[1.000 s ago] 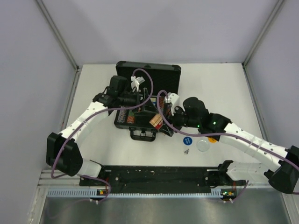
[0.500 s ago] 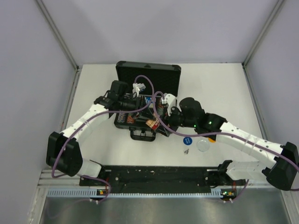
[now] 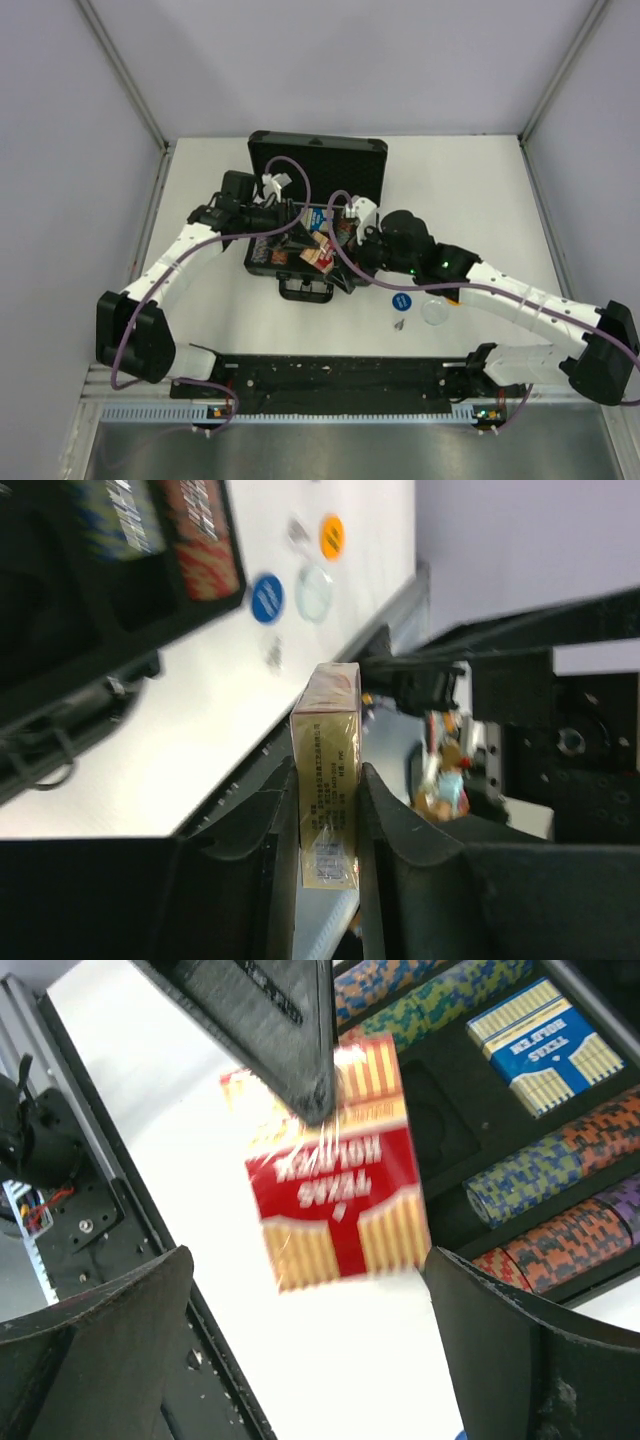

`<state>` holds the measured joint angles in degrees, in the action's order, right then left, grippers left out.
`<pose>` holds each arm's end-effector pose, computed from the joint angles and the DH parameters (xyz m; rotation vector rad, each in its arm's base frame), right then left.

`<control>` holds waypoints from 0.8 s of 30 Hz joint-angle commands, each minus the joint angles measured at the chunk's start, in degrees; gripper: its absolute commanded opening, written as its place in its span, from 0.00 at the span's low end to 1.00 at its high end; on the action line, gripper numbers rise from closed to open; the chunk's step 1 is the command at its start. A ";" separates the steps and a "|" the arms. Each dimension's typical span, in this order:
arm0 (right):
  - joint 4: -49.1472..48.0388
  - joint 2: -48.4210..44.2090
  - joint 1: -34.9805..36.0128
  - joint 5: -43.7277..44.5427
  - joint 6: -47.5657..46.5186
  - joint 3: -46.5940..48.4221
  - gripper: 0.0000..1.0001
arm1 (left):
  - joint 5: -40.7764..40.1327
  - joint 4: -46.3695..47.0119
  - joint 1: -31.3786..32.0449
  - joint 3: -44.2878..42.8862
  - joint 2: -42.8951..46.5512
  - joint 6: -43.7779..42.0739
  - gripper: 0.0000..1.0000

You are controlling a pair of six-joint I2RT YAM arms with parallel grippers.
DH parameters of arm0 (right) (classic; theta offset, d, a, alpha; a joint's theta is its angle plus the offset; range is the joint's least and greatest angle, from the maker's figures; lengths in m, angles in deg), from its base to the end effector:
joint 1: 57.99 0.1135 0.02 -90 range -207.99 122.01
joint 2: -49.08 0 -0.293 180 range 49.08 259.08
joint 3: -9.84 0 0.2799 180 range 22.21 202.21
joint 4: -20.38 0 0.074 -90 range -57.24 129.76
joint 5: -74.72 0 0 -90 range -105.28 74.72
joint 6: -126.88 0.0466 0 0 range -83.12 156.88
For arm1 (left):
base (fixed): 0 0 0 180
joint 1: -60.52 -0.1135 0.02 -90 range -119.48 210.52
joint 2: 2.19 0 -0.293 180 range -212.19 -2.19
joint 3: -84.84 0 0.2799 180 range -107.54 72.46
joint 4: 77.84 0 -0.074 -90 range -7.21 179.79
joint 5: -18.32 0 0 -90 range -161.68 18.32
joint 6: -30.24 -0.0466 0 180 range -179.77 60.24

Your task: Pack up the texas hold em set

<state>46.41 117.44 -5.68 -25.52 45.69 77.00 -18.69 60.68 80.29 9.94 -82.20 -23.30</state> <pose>0.1759 0.2412 0.3251 -0.9029 1.9471 0.8301 0.2868 -0.1426 0.3030 0.1261 2.5078 -1.5448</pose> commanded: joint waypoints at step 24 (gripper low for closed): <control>2.35 -10.88 0.59 23.69 20.45 -6.18 0.94 | -20.56 25.94 -3.51 12.60 -1.81 -0.34 0.00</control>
<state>49.30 107.47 -5.61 -2.61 62.92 70.92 -42.34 80.88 76.32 23.60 -81.61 -21.85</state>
